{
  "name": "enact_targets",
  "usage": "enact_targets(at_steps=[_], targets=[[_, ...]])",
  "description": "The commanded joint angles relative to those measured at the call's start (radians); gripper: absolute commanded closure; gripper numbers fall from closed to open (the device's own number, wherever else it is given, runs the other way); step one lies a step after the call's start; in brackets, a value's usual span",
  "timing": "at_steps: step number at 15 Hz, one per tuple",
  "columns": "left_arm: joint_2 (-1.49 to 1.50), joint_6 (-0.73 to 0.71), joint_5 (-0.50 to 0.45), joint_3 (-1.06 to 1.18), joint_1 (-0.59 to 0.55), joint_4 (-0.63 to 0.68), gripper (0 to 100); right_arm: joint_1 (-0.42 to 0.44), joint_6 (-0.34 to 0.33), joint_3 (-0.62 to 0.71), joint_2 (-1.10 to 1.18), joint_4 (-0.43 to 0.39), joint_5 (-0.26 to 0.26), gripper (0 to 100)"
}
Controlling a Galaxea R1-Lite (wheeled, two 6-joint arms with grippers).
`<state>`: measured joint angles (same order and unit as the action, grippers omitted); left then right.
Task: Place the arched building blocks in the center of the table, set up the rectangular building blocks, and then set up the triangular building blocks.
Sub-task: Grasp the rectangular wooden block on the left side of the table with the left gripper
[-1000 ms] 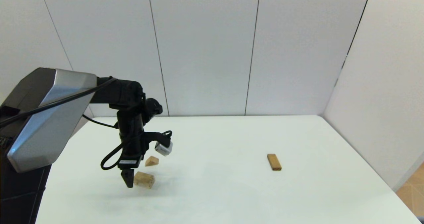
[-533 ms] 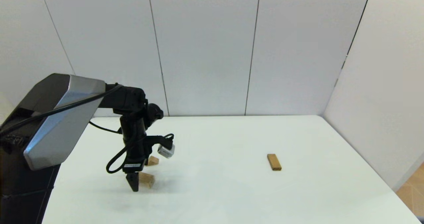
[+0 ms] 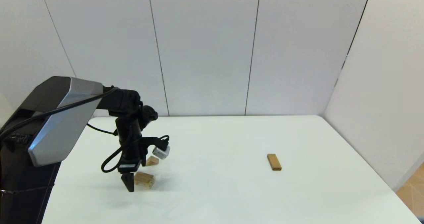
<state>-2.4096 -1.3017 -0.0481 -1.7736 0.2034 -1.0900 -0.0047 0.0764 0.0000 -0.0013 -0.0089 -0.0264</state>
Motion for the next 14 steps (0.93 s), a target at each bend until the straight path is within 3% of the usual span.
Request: enact_targets(at_steps=[1, 7, 14], targets=[[-0.002, -0.014, -0.024, -0.001, -0.004, -0.007, 0, 0.000, 0.000, 0.000, 0.001, 0.000, 0.000, 0], [-0.005, -0.133, -0.047, -0.001, 0.002, -0.005, 0, 0.000, 0.000, 0.000, 0.001, 0.000, 0.000, 0], [-0.017, -0.165, -0.047, -0.003, 0.019, -0.005, 0, 0.000, 0.000, 0.000, 0.001, 0.000, 0.000, 0]])
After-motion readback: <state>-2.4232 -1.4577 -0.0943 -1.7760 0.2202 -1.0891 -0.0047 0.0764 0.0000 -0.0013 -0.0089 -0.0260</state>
